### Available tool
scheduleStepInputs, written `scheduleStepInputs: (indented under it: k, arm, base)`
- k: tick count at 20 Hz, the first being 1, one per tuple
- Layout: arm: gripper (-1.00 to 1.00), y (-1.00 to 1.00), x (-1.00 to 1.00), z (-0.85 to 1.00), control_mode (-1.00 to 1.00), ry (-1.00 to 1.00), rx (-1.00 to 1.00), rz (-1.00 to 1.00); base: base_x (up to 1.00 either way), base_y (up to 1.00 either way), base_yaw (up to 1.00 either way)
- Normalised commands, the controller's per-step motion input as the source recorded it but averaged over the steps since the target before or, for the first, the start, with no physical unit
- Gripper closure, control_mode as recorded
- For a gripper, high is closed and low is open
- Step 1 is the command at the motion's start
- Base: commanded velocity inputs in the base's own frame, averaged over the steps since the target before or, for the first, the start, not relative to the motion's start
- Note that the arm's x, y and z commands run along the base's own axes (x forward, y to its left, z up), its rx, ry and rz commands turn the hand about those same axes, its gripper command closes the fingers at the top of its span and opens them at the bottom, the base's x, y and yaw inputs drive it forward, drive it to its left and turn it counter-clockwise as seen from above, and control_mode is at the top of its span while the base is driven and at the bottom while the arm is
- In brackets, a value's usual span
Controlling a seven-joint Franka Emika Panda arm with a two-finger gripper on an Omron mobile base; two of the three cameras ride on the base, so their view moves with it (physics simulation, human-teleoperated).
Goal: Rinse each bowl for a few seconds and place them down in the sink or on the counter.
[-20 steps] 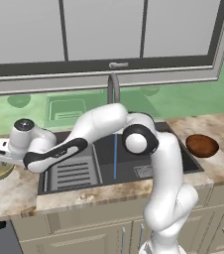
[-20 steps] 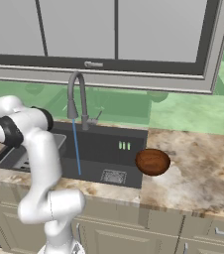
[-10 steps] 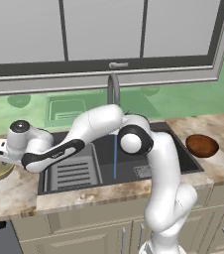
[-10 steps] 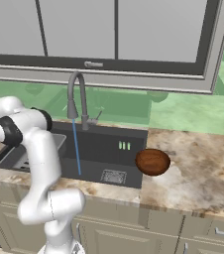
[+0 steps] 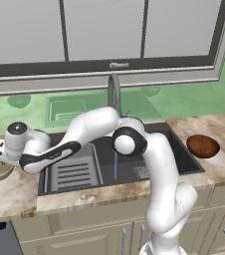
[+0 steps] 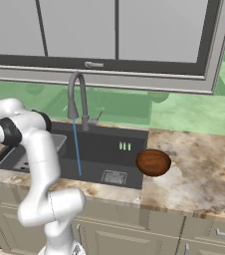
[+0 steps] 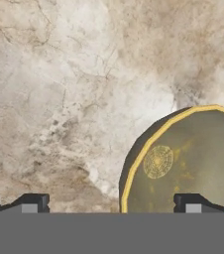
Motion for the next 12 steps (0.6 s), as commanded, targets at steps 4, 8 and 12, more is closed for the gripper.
scheduleStepInputs:
  k: [4,8,12]
  arm:
    - [-1.0,0.1,0.16,-0.13,-1.0,0.01,0.0,-0.04]
    - [-1.0,0.1,0.14,-0.15,-1.0,0.01,0.0,-0.04]
    - [-1.0,0.11,0.16,-0.13,-1.0,0.01,0.0,-0.03]
  base:
    - [0.0,0.0,0.0]
    - [0.0,0.0,0.0]
    - [0.0,0.0,0.0]
